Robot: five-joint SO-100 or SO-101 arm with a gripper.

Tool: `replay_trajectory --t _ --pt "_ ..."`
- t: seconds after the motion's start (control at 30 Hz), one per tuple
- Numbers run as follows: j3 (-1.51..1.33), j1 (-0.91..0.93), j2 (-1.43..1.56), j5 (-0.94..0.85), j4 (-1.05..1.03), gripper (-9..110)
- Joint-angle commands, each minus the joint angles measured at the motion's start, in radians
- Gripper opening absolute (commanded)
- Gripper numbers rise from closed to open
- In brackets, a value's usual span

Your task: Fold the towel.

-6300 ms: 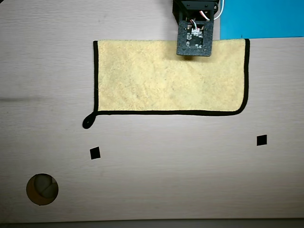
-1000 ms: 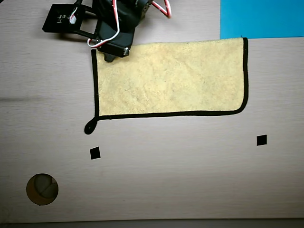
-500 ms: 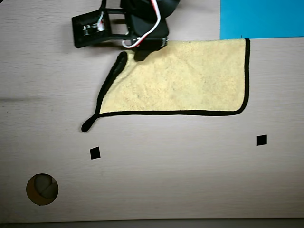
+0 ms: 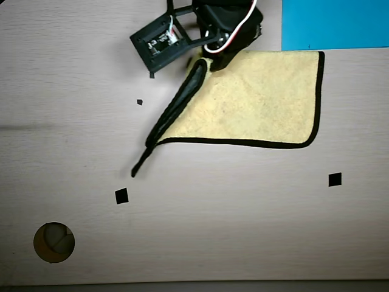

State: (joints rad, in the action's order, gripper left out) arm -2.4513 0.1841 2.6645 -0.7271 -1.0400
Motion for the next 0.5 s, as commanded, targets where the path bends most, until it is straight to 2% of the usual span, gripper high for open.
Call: replay_trajectory --t 0.0,0.2,0.47 --pt "0.1 -0.092 0.052 -0.011 -0.074 0" --pt "0.19 -0.23 0.029 0.048 -0.17 0" --pt "0.393 -0.321 -0.149 0.129 -0.235 0"
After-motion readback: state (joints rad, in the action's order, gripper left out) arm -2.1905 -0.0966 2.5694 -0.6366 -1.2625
